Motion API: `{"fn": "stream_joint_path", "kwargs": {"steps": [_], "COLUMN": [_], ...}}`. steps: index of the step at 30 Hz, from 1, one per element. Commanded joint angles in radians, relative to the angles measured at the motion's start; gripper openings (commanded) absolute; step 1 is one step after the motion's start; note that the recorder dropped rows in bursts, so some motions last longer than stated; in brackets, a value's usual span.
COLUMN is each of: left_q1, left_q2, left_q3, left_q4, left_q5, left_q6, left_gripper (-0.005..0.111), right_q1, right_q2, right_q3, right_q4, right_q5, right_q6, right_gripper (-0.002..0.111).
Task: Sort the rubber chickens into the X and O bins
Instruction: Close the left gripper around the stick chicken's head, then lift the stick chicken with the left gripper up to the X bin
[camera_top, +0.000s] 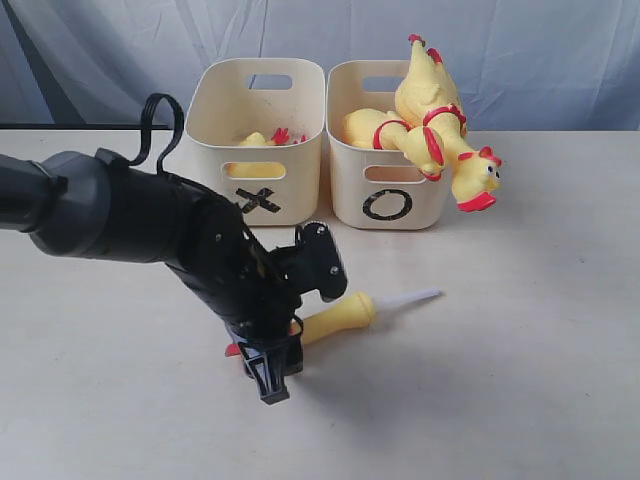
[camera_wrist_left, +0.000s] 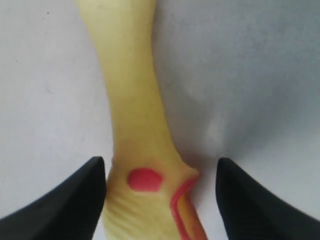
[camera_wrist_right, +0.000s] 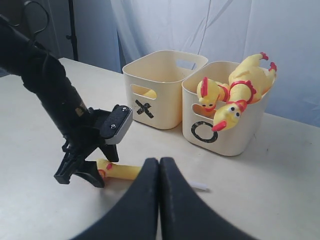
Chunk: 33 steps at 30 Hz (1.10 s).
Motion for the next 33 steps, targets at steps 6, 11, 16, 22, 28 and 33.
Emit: {"fn": "stream_joint_path", "kwargs": {"steps": [6,11,16,22,28,33], "left_q1": [-0.006,-0.006,-0.006,-0.006,-0.006,-0.006], "left_q2": [0.036,0.036,0.036,0.036,0.03,-0.015], "left_q3": [0.001,0.001,0.001,0.001,-0.001,-0.001], "left_q4": [-0.003,0.005,0.009,0.027,0.053,0.053], "left_q5": [-0.037,-0.045,-0.045,-0.045,-0.022,0.007], "left_q6": [-0.008,-0.008,-0.008,-0.008,-0.023,-0.023], "left_gripper": [0.06,0.057,0.038,0.006,0.0,0.0], "right_q1": [0.004,0.004,0.004,0.004,0.004,0.004], "right_q2": [-0.005,-0.005,-0.005,-0.005,-0.005,-0.005], "right_q3": [0.004,0.004,0.004,0.004,0.004,0.004], "right_q4": [-0.005,-0.005,-0.005,-0.005,-0.005,-0.005], "right_q5": [-0.009,-0.009,-0.009,-0.009,-0.009,-0.009], "right_q6": [0.0,0.0,0.0,0.0,0.0,0.0], "right_gripper": [-0.001,-0.001,-0.001,-0.001,-0.001,-0.001]}}
